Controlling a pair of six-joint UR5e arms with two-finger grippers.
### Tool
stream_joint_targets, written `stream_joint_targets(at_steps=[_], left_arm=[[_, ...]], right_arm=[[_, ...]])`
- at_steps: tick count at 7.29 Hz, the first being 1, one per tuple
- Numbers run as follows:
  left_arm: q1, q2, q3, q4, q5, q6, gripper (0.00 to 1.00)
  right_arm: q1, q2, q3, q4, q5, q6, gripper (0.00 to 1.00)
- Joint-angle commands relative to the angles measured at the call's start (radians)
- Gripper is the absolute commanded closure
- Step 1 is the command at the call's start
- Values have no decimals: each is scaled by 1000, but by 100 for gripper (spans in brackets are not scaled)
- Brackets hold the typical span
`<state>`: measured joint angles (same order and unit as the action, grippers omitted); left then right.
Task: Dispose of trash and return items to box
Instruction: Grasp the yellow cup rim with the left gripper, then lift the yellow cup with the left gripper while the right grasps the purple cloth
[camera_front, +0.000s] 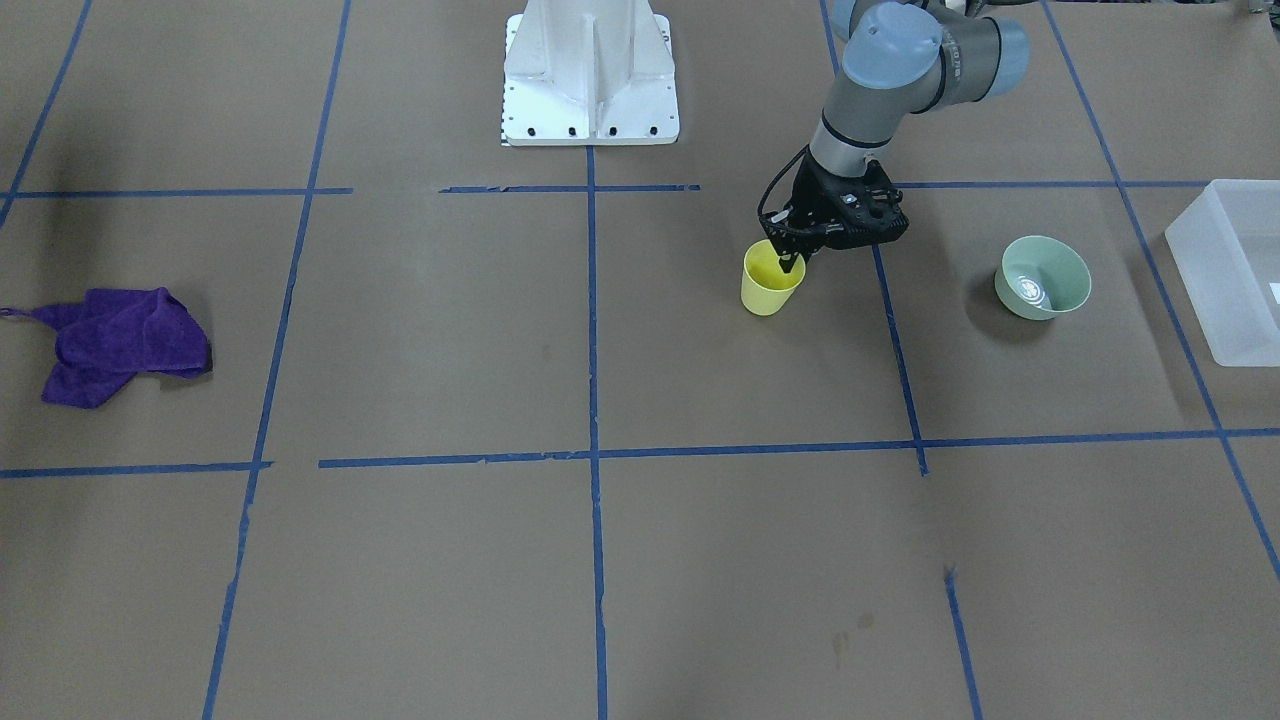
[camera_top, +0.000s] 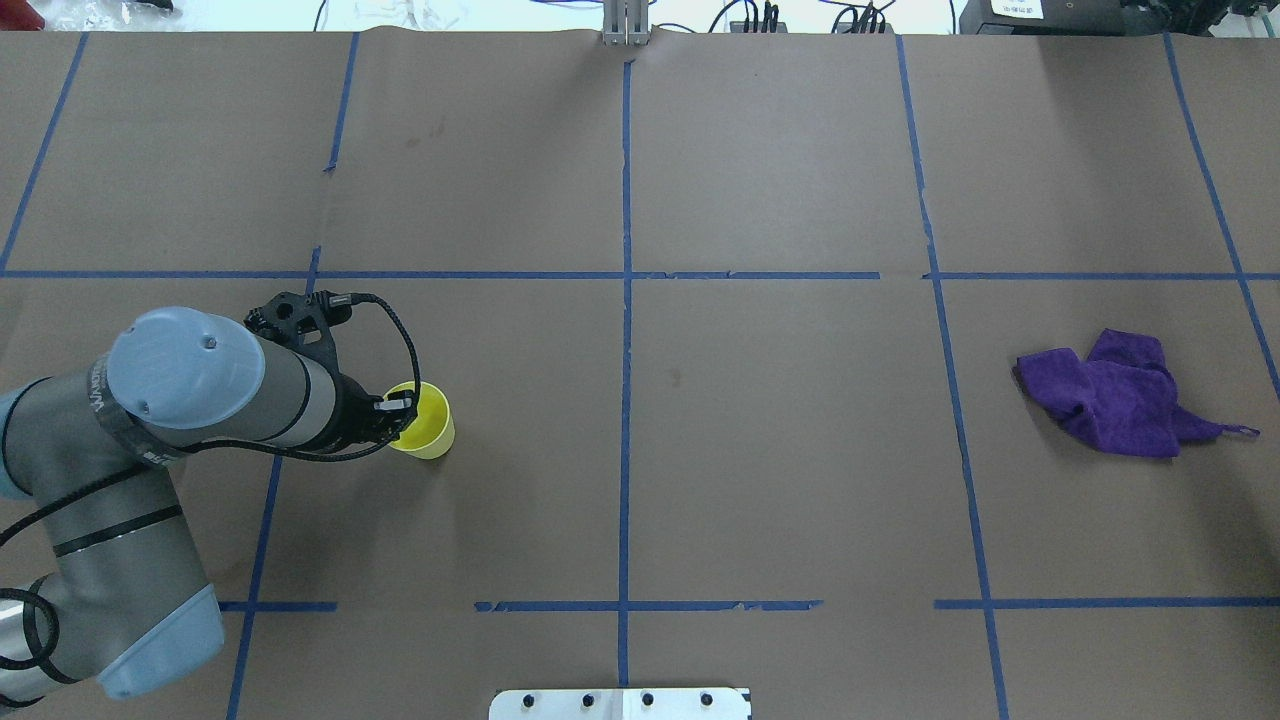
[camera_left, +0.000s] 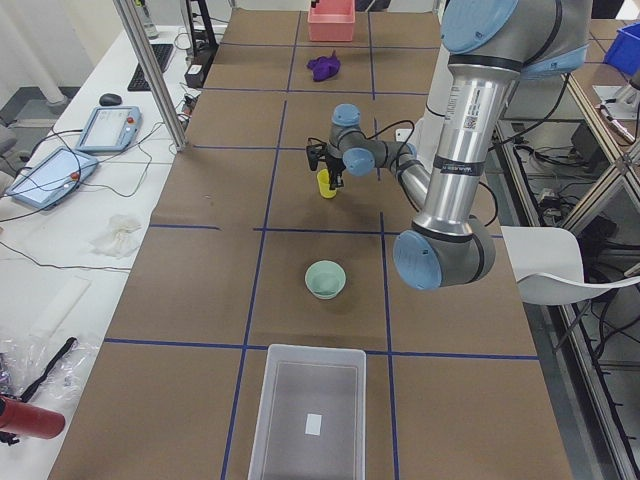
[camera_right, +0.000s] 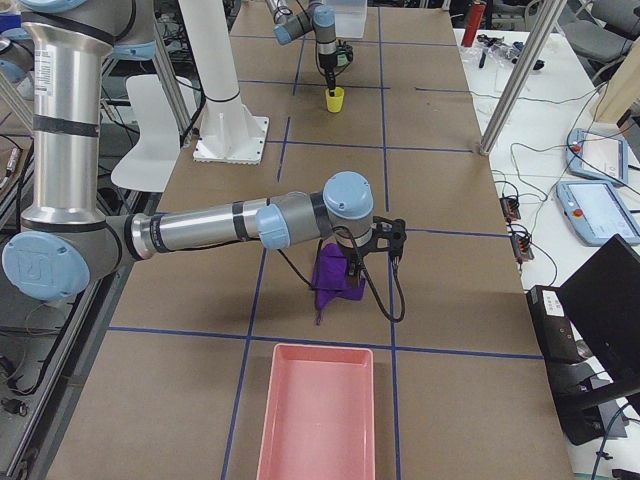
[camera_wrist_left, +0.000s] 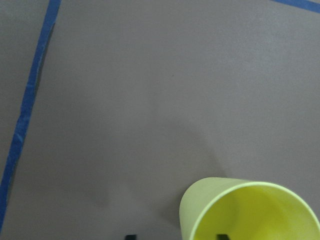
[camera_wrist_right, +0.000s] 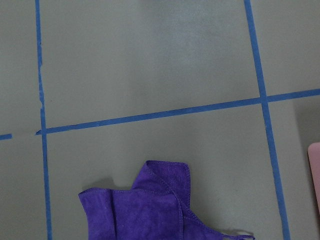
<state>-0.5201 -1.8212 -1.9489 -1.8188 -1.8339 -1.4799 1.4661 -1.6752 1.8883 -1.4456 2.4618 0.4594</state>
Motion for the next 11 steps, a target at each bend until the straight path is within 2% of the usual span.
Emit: stream_joint_targets(at_steps=[1,2,3,5,7,9,11], left_arm=[[-59,6,-59,24,-27,0,100],[-160,-6,-100,92,-86,9,100],[-210,-6,-134,129,-99,16,100],[-247,-10,-142,160,-100,81,100],[-325,-7,-143,199,-102,186,100],[-408,2,-145,219,-103,303,100],[-533,48,-150,219,-161,468,100]], right_arm=[[-68,5,11,7,-27,22,0],[-146,20,24,10,-73,60,0],[-247,20,34,49,-148,152,0],[-418,11,31,216,-269,366,0],[-570,9,16,226,-371,401,0],[-630,20,-35,228,-415,391,0],[-645,40,-89,228,-422,386,0]])
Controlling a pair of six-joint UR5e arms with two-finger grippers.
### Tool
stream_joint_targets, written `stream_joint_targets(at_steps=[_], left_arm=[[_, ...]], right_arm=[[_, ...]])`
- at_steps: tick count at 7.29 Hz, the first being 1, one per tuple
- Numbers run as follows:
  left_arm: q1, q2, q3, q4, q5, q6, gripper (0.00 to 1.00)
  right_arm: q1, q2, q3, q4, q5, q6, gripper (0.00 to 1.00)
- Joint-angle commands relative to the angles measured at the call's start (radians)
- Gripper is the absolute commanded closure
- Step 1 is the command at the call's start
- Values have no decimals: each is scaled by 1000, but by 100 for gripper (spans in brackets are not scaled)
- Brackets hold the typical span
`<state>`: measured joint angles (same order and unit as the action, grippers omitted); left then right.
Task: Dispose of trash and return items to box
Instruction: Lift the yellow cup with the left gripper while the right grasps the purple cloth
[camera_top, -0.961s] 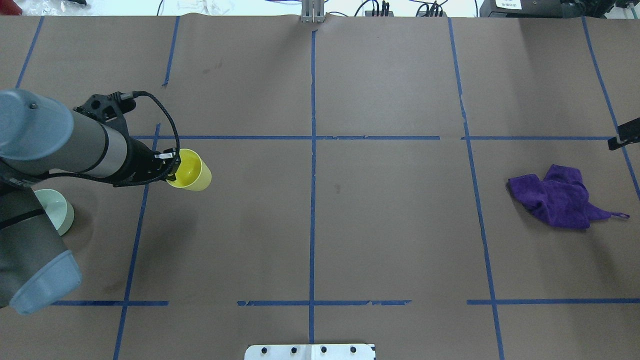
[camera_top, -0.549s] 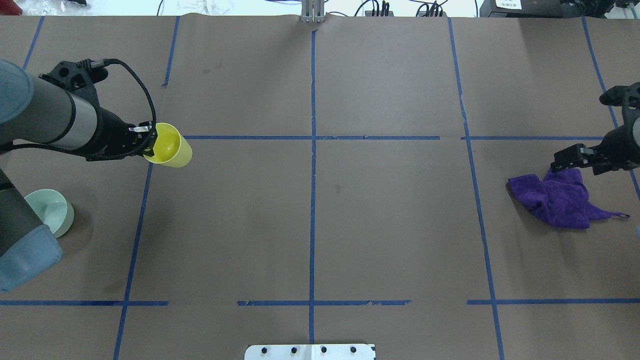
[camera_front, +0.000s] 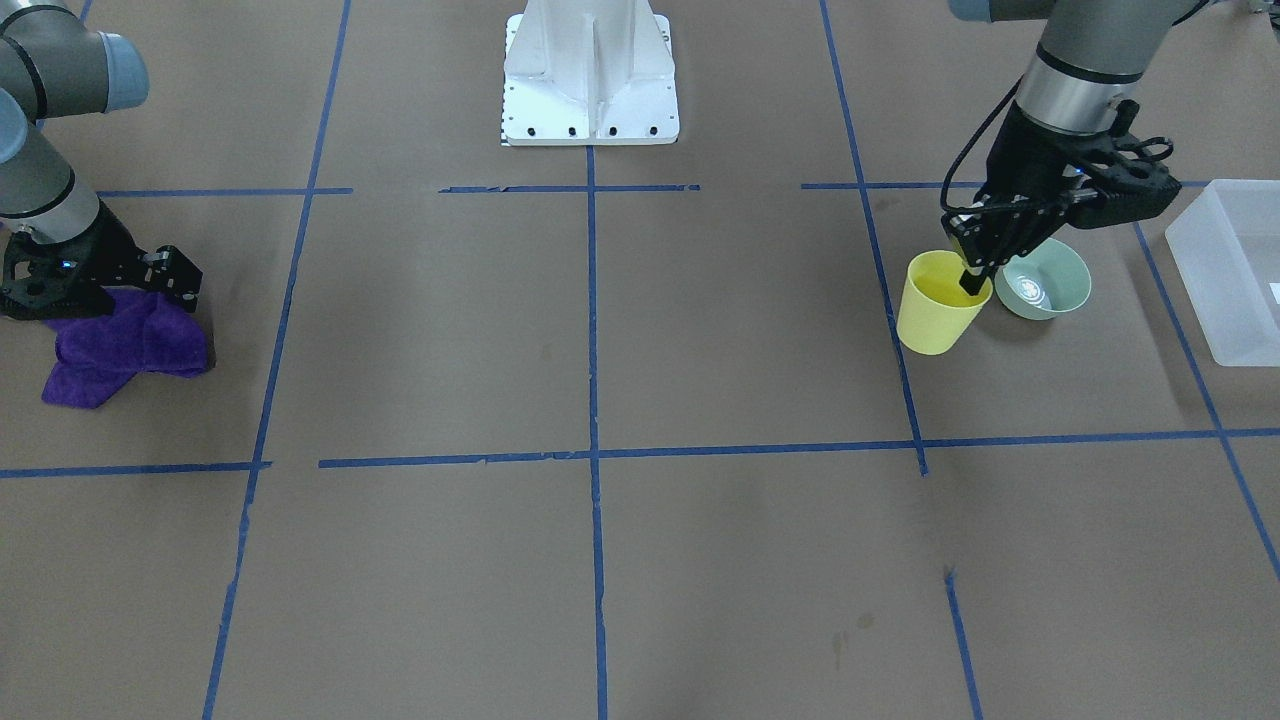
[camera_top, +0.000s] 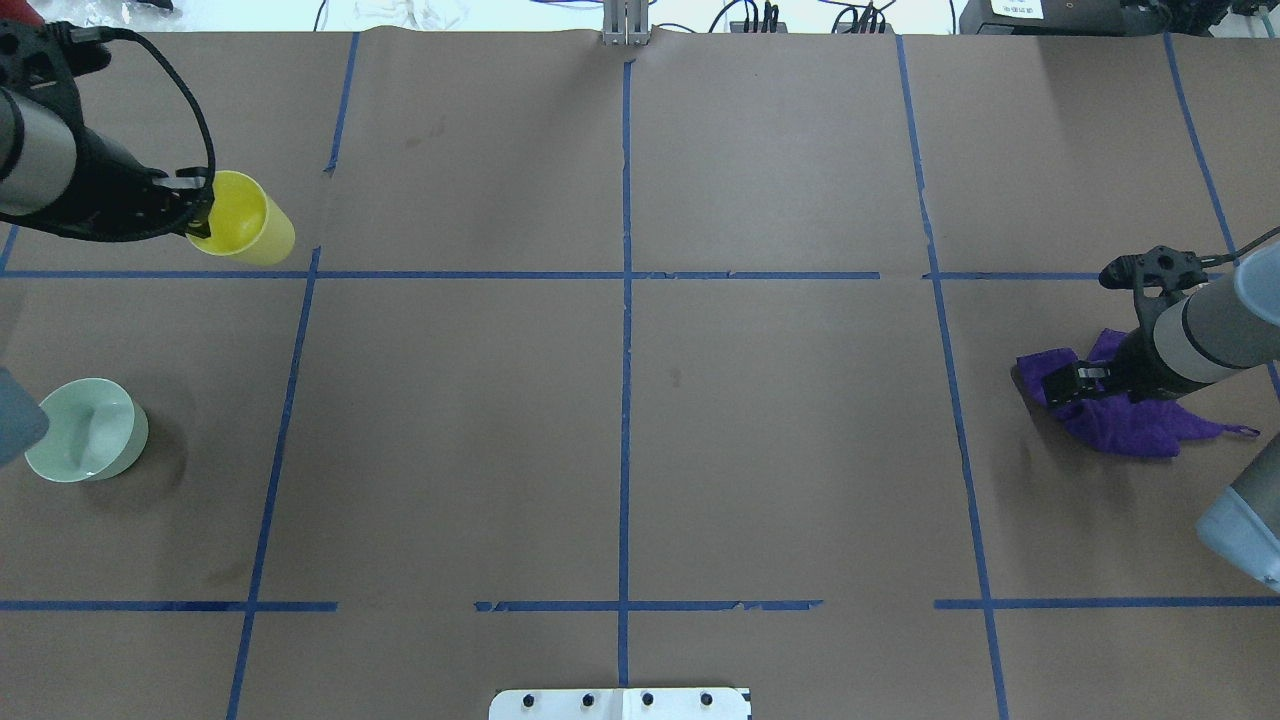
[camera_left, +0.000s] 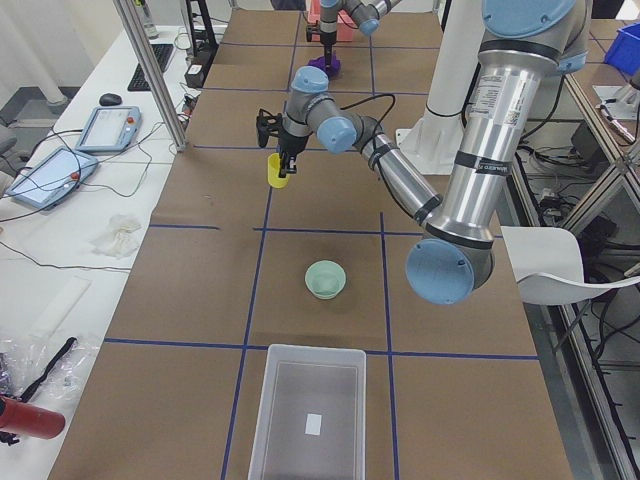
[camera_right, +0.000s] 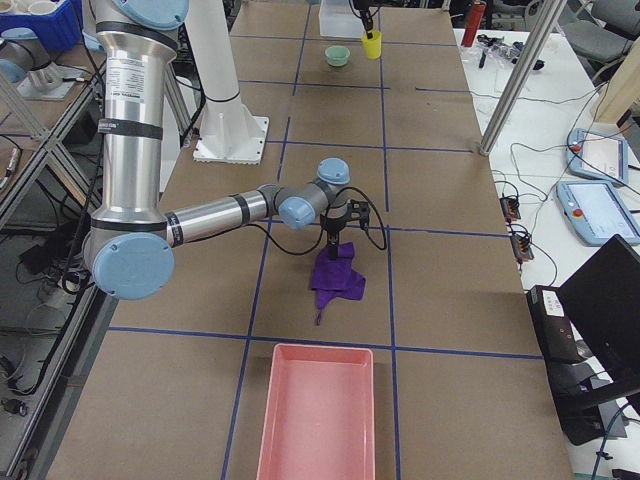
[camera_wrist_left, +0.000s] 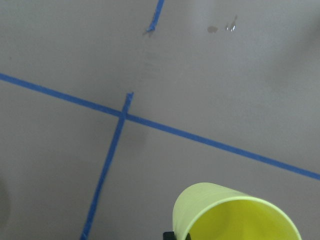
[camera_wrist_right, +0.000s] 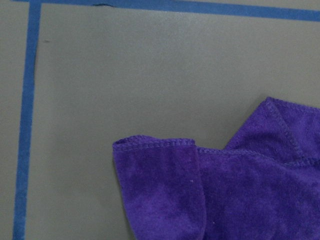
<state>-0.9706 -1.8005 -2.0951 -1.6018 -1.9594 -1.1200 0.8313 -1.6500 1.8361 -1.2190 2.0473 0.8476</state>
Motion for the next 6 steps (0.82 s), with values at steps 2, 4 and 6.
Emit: stream_joint_targets(at_steps=[2,4,6], left_arm=[[-245,88,1,2,-113,340,100],[-287,116,15,2,-116,475,100],[-356,174,39,0,-116,656,100]], right_arm=[[-21,27,-44,-4,-9,-21,100],[-11,22,-29,-5,-9,-50,100],[70,-8,52,-36,10,-50,100]])
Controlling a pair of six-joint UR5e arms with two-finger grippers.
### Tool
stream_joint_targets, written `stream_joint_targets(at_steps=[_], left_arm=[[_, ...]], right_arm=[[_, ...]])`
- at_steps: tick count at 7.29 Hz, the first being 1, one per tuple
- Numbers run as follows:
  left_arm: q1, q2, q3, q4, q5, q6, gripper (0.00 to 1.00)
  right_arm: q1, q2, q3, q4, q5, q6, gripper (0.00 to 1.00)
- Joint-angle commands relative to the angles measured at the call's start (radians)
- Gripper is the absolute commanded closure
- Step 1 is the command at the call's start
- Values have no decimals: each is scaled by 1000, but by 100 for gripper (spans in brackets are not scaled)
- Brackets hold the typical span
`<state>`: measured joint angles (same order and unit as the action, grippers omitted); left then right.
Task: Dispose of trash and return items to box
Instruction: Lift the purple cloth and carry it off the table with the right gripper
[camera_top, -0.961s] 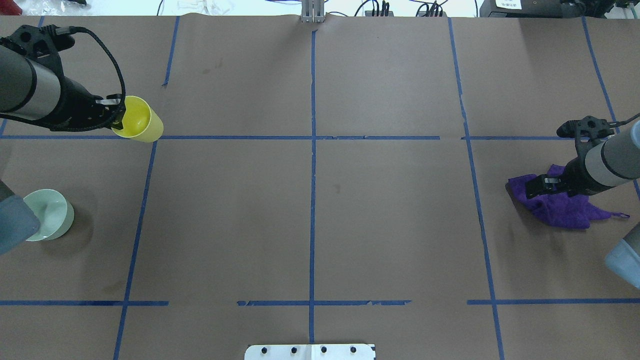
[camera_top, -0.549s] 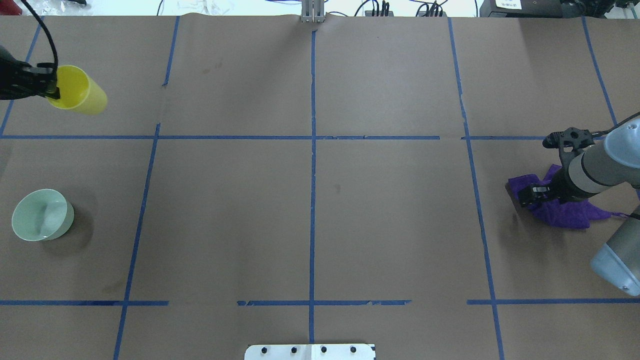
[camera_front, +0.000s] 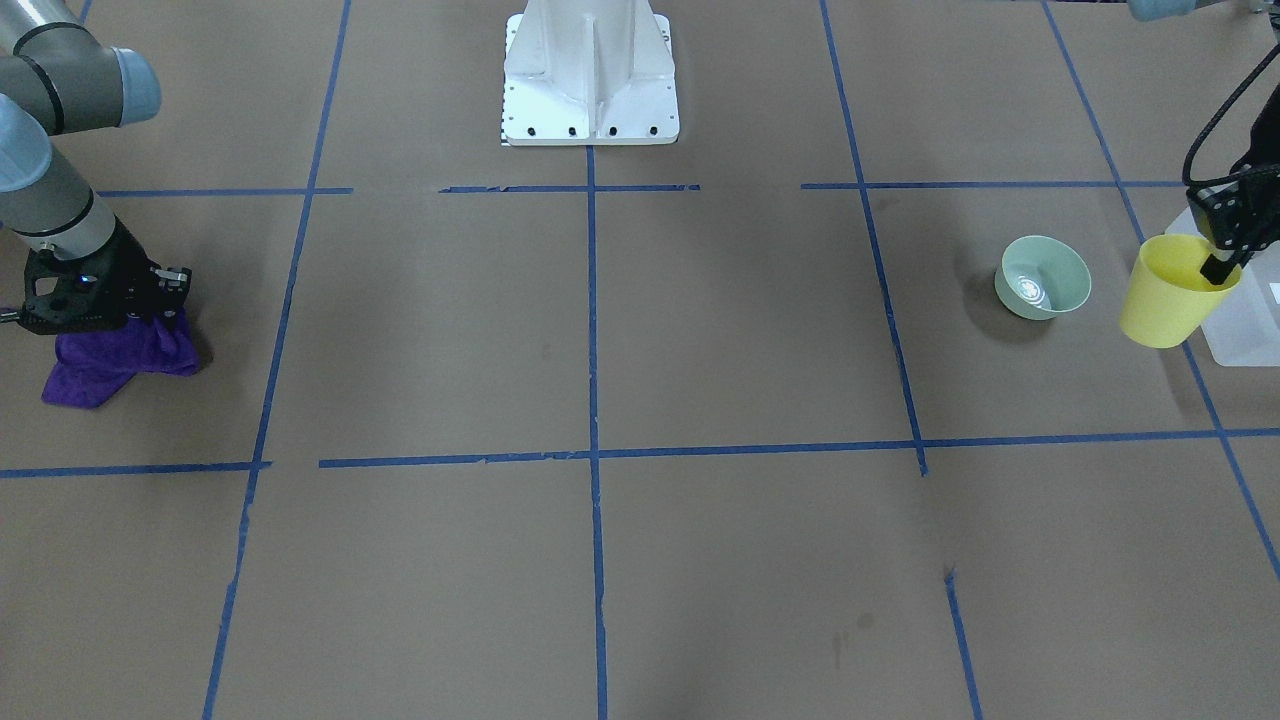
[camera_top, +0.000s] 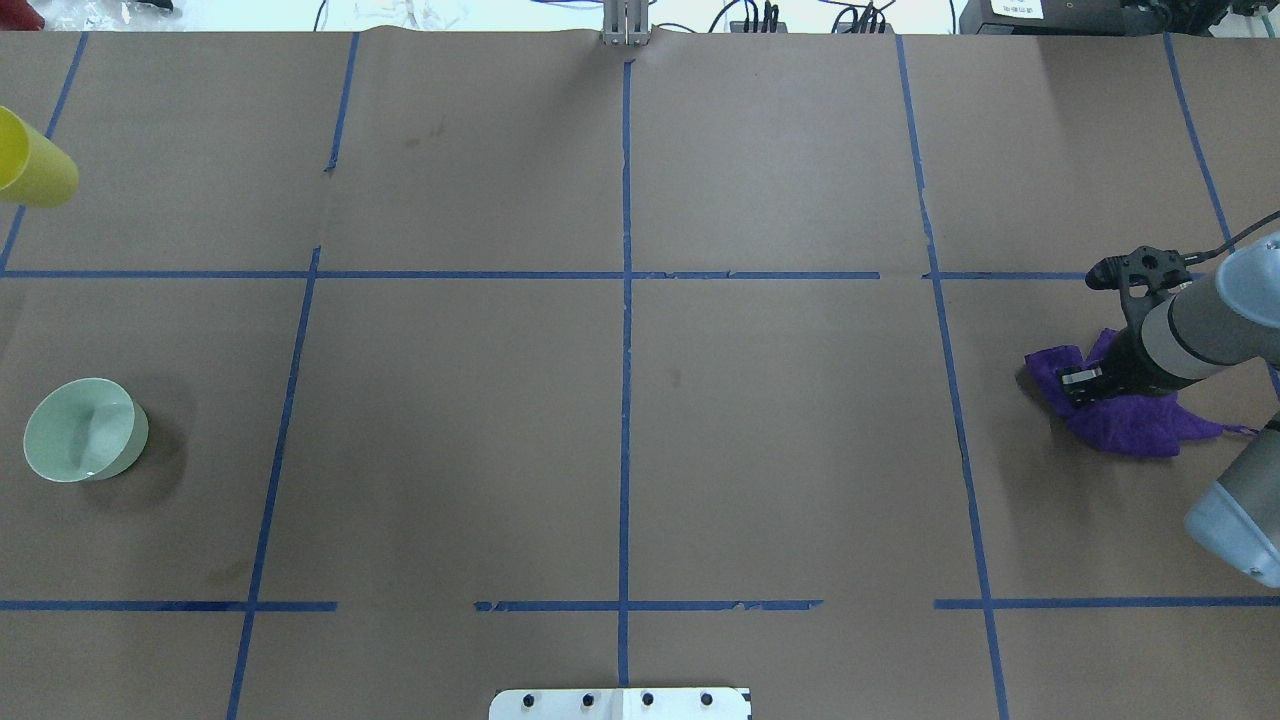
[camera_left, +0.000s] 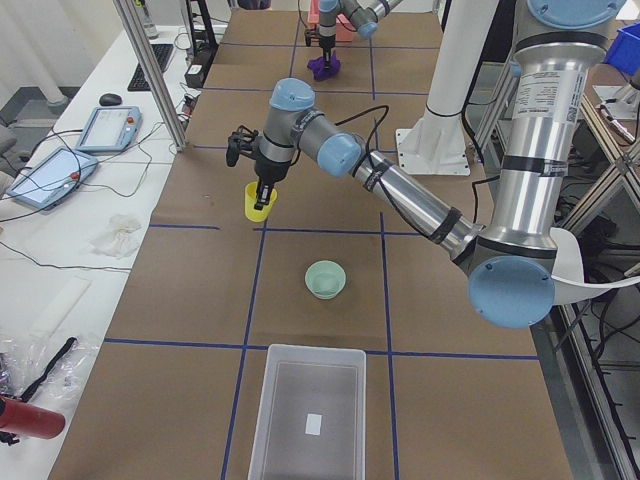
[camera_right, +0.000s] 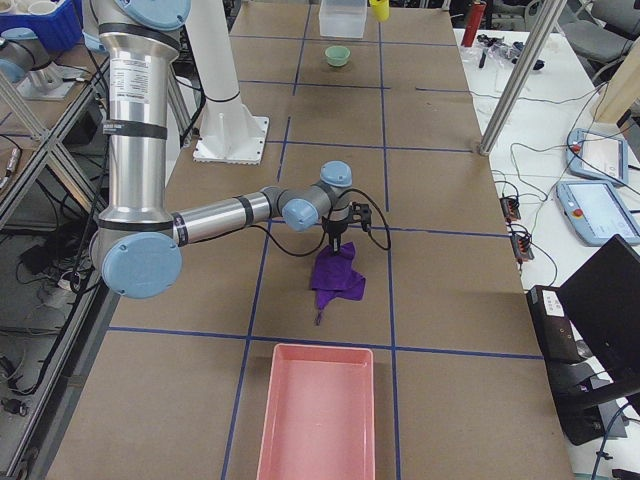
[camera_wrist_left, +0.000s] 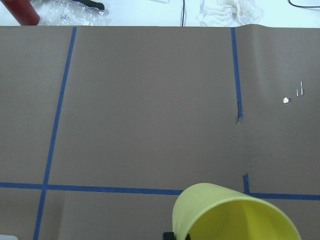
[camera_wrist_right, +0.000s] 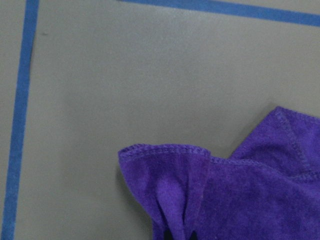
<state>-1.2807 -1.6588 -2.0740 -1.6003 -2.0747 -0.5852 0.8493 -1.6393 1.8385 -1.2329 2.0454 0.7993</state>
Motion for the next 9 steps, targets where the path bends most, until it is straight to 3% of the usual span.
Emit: stream_joint_targets(at_steps=[1,3,5,8,9], left_arm=[[-124,46,76,-1,-1,251,100],[-189,98,193,-12,5,425,100],[-295,134,279,-6,-5,543,100],[-449,142,435,63,-132,678,100],[-450,175,468,57,-157,691,100]], right_arm=[[104,-24,117,-98,24,-5,100],[215,-13,217,-274,44,-123,100],[431,9,214,-394,158,-378,100],[661,7,176,-433,371,-520,100],[719,4,154,-433,413,-552,100]])
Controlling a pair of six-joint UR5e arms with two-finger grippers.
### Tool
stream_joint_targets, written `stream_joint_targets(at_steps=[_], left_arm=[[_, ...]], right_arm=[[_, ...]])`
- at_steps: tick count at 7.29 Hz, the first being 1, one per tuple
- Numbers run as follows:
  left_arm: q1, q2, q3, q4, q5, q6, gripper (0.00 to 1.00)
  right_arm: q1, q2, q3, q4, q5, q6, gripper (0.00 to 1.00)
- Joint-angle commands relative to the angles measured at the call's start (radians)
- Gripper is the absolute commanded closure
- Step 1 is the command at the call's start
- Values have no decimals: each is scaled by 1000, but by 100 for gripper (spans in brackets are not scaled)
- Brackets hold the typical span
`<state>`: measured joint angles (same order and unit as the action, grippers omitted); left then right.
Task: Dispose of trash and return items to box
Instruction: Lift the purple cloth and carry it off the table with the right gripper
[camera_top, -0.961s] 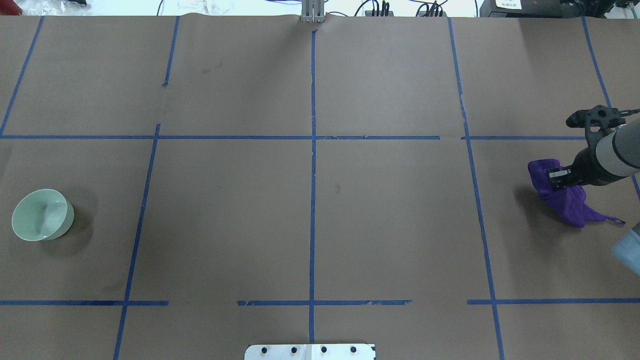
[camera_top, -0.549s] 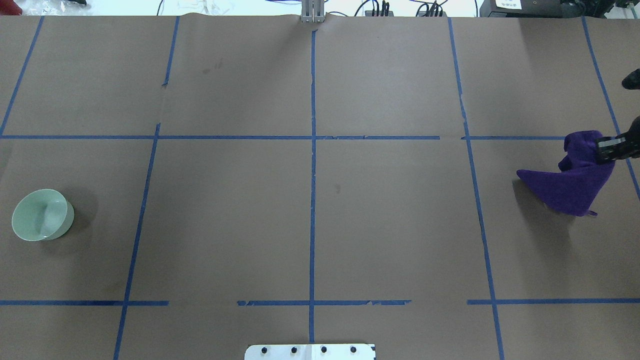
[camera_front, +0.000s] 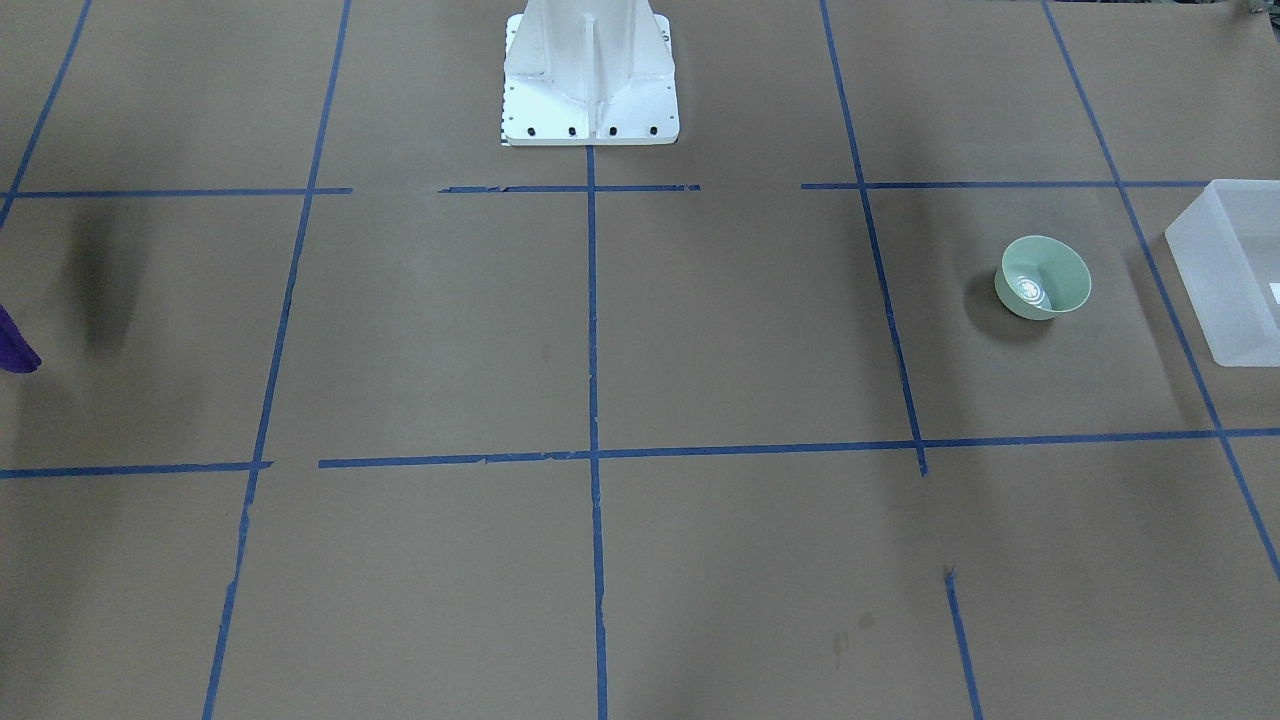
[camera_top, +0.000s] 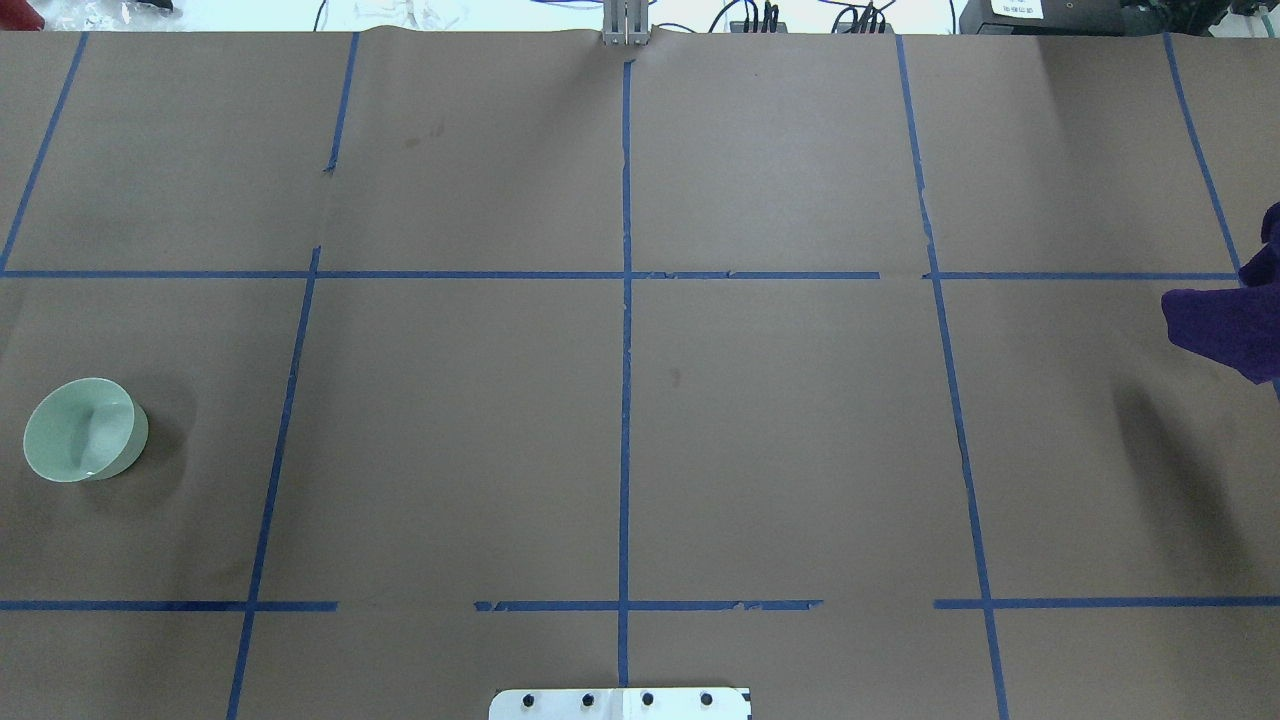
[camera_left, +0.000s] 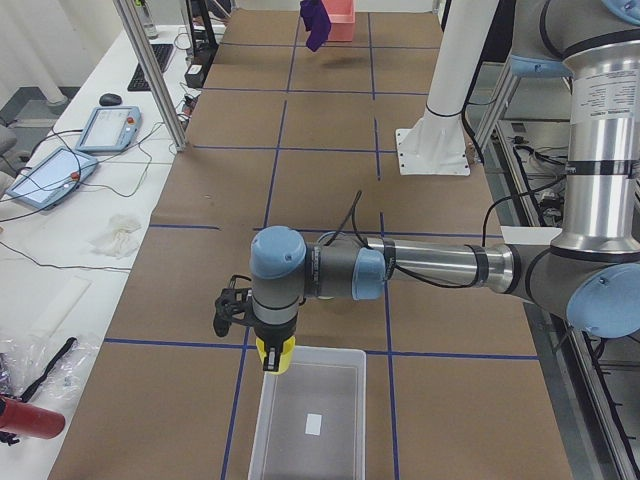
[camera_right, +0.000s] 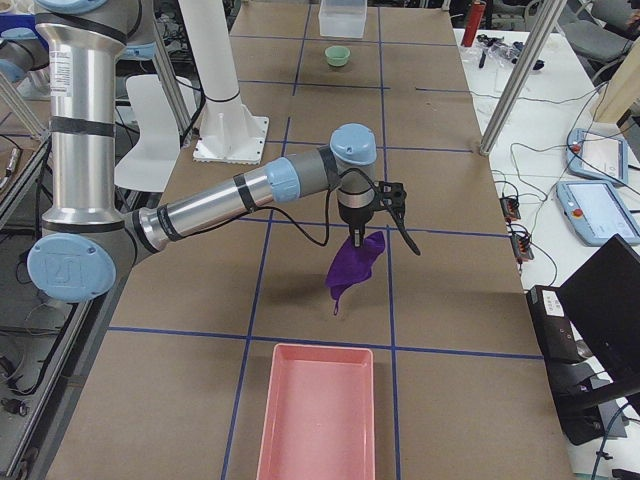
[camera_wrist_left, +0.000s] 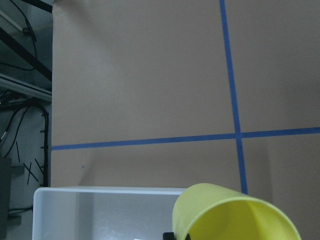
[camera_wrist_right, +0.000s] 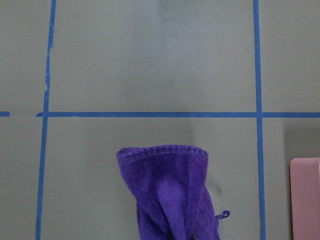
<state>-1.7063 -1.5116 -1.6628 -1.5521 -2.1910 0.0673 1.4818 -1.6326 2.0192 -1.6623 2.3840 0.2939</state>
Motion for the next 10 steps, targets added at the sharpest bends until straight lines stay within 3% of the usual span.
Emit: stream_joint_targets(at_steps=[1,4,6,7,8,9,10], left_arm=[[-23,43,72,4,-68,33,100],[-7,42,188,-34,-179,39,100],[71,42,219,-78,-232,39,100],[117,42,227,-126,-245,37,100],[137,42,233,-140,-246,36,93],[137,42,236,-163,-243,37,44],[139,42,238,-183,-236,39,30]], right_arm=[[141,-3,-36,-5,116,-55,100],[244,-6,-36,-4,135,-58,100],[299,-19,-45,-5,135,-82,100],[351,-27,-95,-5,135,-179,100],[374,-26,-131,-5,133,-223,100],[377,-27,-137,-5,126,-226,100],[380,-29,-140,-5,123,-226,100]])
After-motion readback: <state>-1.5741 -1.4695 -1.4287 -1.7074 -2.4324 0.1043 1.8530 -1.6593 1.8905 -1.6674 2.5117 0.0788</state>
